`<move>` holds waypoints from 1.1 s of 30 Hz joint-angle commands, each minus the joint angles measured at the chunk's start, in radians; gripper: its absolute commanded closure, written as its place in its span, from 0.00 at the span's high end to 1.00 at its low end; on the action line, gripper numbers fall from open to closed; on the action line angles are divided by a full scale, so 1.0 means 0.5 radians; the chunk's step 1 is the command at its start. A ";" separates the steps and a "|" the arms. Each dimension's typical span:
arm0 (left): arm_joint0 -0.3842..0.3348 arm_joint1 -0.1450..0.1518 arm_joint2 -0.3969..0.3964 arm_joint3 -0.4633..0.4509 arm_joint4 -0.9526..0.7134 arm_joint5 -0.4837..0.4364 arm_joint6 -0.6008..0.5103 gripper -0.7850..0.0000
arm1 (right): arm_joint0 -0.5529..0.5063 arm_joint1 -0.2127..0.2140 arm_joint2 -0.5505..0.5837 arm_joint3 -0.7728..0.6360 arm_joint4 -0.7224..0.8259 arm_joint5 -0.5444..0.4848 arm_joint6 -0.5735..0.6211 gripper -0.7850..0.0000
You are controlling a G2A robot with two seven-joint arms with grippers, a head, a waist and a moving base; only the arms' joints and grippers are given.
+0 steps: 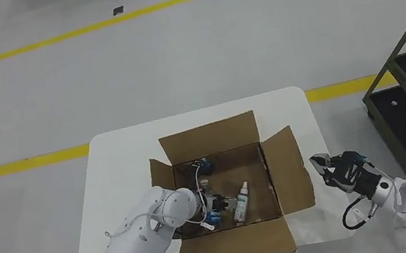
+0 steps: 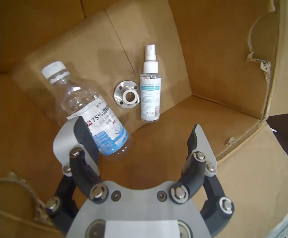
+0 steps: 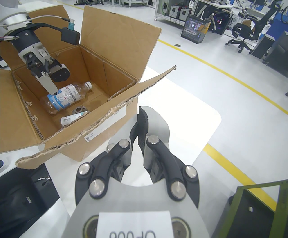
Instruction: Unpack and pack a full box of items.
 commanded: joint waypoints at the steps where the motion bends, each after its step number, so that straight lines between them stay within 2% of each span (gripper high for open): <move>1: 0.001 0.000 0.000 -0.002 0.000 0.000 -0.001 1.00 | 0.000 0.000 0.000 0.000 0.000 0.000 0.000 0.00; 12: 0.007 0.001 -0.002 0.005 0.001 0.003 0.009 1.00 | 0.000 0.000 0.000 0.000 0.000 0.000 0.000 0.00; 15: 0.015 0.001 0.033 0.011 0.221 0.101 0.097 1.00 | 0.000 0.000 0.000 0.000 0.000 0.000 0.000 0.00; 19: 0.017 -0.018 0.012 0.033 0.167 0.277 0.133 1.00 | 0.000 0.000 0.000 0.000 0.000 0.000 0.000 0.00; 26: -0.057 -0.061 0.113 0.174 0.241 0.365 0.041 1.00 | 0.000 0.000 0.000 0.000 0.000 0.000 0.000 0.00; 33: -0.135 -0.132 0.247 0.351 0.286 0.448 0.032 1.00 | 0.000 0.000 0.000 0.000 0.000 0.000 0.000 0.00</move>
